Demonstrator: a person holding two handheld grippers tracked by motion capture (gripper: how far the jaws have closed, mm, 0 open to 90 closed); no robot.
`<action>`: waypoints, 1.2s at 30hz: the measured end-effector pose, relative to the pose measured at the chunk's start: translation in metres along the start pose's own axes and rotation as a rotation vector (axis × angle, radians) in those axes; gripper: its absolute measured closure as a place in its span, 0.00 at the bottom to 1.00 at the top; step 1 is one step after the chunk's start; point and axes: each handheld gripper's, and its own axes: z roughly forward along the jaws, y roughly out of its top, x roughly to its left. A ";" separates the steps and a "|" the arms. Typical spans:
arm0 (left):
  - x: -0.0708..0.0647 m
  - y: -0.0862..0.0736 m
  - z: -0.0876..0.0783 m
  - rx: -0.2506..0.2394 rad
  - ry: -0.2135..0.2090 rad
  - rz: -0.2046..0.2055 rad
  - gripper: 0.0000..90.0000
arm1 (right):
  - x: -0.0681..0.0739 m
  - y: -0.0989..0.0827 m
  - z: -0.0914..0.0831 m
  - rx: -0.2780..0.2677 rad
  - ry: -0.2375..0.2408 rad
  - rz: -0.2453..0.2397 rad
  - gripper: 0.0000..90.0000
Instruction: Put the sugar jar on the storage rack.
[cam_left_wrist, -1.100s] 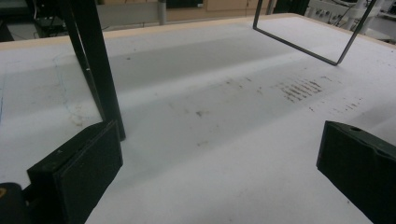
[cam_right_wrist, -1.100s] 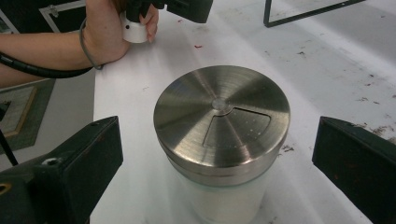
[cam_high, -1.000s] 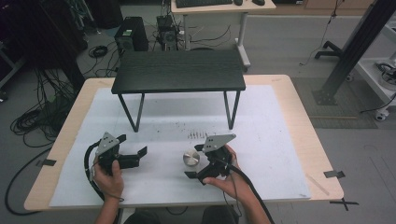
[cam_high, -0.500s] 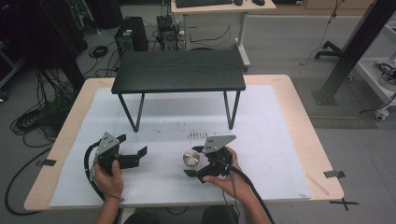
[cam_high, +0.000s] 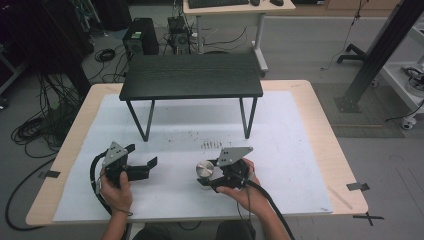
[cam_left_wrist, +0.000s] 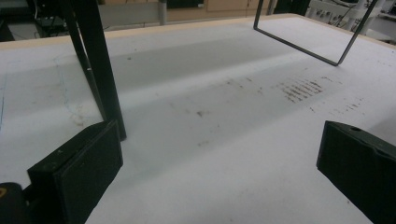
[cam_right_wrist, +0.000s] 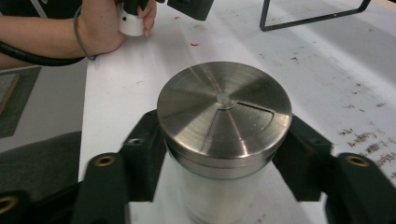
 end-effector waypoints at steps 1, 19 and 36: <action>0.000 0.000 0.000 0.000 0.000 0.000 0.01 | 0.000 0.000 0.000 0.000 0.000 0.000 0.47; 0.000 0.000 0.000 -0.001 -0.001 0.000 0.01 | 0.001 0.000 0.000 0.000 -0.013 -0.015 0.48; 0.000 0.000 0.000 0.001 -0.002 0.001 0.01 | 0.001 0.000 0.000 0.002 -0.009 -0.019 0.48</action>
